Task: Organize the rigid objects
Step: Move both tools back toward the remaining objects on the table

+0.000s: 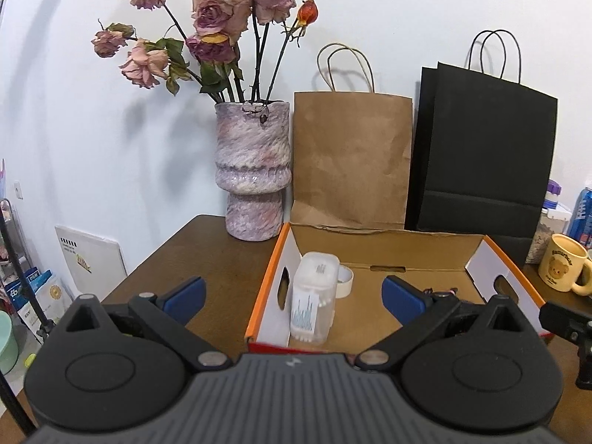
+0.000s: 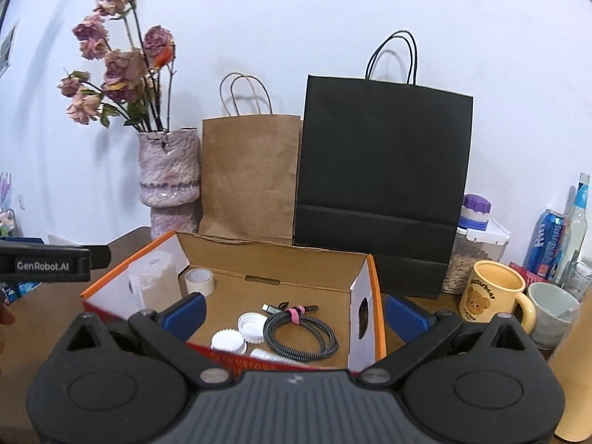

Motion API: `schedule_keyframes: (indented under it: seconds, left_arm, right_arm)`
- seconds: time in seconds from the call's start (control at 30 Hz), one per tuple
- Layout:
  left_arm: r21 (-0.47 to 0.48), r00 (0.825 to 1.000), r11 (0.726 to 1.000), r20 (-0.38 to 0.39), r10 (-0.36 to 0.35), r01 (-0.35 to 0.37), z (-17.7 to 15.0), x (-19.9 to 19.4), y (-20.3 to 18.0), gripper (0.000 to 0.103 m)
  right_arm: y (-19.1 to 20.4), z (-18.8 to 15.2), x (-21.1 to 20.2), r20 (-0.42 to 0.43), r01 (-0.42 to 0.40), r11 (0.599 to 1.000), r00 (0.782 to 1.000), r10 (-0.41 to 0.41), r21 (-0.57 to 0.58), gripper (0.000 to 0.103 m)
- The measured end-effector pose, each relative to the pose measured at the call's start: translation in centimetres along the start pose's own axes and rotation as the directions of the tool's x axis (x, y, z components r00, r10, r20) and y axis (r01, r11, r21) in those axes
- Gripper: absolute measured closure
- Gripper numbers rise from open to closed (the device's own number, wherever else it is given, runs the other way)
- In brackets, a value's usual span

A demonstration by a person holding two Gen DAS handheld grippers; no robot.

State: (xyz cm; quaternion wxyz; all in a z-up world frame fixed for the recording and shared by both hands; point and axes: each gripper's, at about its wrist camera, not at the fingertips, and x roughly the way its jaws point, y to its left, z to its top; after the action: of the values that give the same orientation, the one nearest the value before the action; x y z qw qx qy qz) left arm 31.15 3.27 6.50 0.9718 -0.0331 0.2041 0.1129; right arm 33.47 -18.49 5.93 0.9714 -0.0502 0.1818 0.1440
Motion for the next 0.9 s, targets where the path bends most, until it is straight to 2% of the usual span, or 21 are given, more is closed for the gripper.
schedule_keyframes:
  seconds: [0.23,0.4,0.9]
  left_arm:
    - [0.021,1.0,1.0,-0.007,-0.011,0.012,-1.5,-2.2,0.7,0.0]
    - [0.043,0.999,0.998,-0.041,-0.036,0.038,-3.1,-3.2,0.8,0.0]
    - [0.097,0.993,0.993,-0.107,-0.056,0.066,-6.5,-5.6,1.1,0.0]
  right_arm:
    - [0.7,-1.6,-2.8,-0.018,-0.005,0.999,1.0,0.005,-0.033,0.0]
    - [1.3,-3.2,-4.0,-0.05,-0.009,0.999,0.999,0.006,-0.053,0.0]
    - [0.8,-8.6,-6.5,-0.203,-0.005,0.998,0.979,-0.008,-0.062,0.0]
